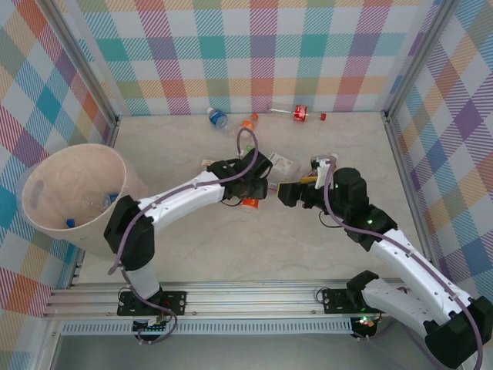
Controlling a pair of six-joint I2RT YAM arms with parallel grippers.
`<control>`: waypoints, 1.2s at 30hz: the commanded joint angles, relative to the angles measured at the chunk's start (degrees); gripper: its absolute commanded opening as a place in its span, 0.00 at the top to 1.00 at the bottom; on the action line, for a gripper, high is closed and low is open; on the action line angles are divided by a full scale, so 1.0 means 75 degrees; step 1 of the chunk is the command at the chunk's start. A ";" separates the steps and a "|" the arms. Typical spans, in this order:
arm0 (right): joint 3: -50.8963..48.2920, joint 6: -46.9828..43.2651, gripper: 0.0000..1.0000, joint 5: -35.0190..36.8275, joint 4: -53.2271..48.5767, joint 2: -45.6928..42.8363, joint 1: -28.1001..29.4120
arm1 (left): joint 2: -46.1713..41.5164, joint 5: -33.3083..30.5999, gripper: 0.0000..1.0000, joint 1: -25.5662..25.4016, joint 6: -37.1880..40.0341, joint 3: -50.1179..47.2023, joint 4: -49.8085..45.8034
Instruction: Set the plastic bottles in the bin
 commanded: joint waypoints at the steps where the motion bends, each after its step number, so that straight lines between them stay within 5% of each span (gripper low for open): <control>1: -0.0050 -0.0223 0.00 -0.0442 0.0541 0.0215 0.0154 | -0.0786 -0.0137 0.51 0.0289 -0.0082 -0.0162 -0.0088; 17: -0.0132 0.0186 0.00 -0.0351 0.1609 0.0698 0.0375 | -0.3076 -0.1394 0.52 0.1533 0.0896 0.0720 -0.0580; 30: -0.0329 0.0266 0.00 0.0245 0.1594 0.0554 0.0375 | -0.4345 -0.4174 0.51 0.1844 0.2282 0.1686 -0.1144; 36: -0.0317 0.0338 0.00 0.0317 0.1663 0.0667 0.0375 | -0.5585 -0.5955 0.52 0.2019 0.3361 0.0800 0.0413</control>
